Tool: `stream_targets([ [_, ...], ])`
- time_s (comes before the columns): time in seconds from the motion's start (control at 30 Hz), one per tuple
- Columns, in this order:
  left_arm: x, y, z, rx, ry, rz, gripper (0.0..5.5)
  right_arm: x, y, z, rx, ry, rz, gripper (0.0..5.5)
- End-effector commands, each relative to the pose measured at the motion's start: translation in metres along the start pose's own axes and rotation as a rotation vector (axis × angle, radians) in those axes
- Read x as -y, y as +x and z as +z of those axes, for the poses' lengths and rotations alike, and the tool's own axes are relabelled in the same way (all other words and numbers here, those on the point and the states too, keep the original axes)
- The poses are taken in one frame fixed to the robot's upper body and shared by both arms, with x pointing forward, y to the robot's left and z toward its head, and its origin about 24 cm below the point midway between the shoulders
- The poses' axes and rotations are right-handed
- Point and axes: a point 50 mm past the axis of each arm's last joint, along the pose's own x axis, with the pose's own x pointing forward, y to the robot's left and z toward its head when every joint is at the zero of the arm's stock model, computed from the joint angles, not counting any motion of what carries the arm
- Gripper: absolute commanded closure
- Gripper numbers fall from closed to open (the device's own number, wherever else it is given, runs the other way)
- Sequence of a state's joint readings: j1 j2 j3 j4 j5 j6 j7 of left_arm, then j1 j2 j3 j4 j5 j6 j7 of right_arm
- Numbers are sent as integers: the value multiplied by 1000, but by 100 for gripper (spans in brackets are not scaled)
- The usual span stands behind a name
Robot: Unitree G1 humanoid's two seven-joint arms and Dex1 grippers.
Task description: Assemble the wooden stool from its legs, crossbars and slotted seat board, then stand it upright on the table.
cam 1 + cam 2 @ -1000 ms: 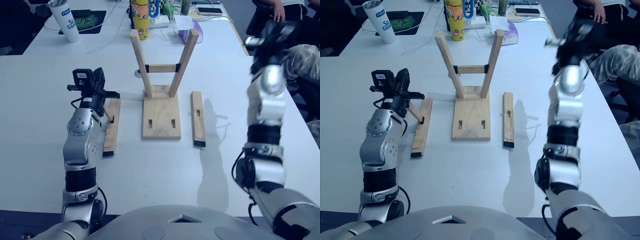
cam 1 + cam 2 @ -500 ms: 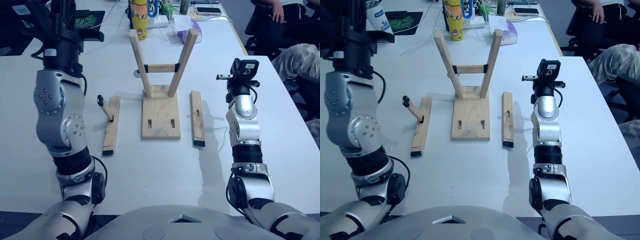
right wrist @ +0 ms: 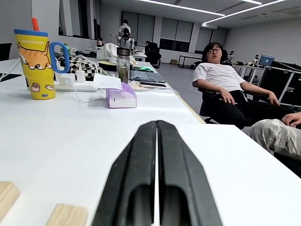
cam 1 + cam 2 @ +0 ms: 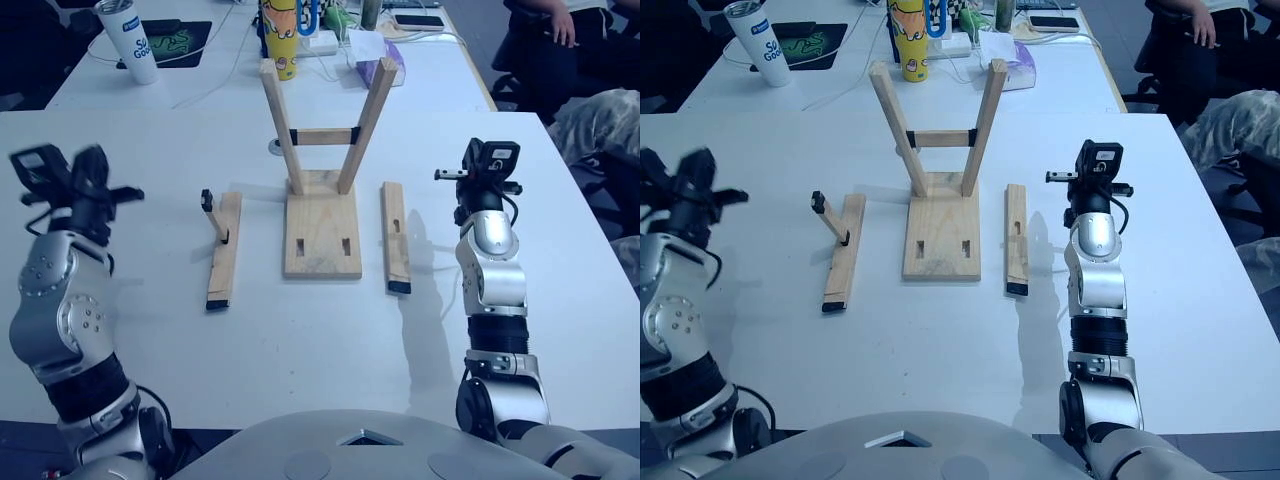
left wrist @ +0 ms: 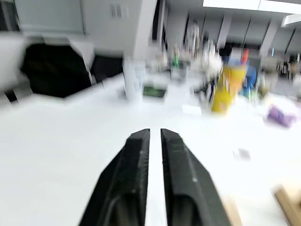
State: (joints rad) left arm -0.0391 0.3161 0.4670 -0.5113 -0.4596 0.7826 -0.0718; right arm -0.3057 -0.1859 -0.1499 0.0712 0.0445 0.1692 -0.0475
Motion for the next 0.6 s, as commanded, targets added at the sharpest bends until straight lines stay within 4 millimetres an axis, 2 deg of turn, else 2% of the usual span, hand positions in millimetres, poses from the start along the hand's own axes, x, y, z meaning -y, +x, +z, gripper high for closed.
stream_targets([
  [0.03,18,-25,-30,-169,-67,-91,430,9,-3,2,-6,-21,-29,550],
  [0.13,25,-38,-48,-273,-72,-115,386,9,-4,-3,-22,-20,-35,550],
  [0.2,28,-42,-53,-311,-54,-124,353,9,-3,-2,-14,-13,-41,550],
  [0.33,34,-39,-51,-325,-16,-190,290,13,-6,-2,-7,-1,-91,550],
  [0.5,39,-35,-50,-343,1,-226,290,12,-8,-4,-7,6,-111,550],
  [0.6,39,-34,-54,-366,15,-216,246,10,-9,-5,-6,9,-113,550],
])
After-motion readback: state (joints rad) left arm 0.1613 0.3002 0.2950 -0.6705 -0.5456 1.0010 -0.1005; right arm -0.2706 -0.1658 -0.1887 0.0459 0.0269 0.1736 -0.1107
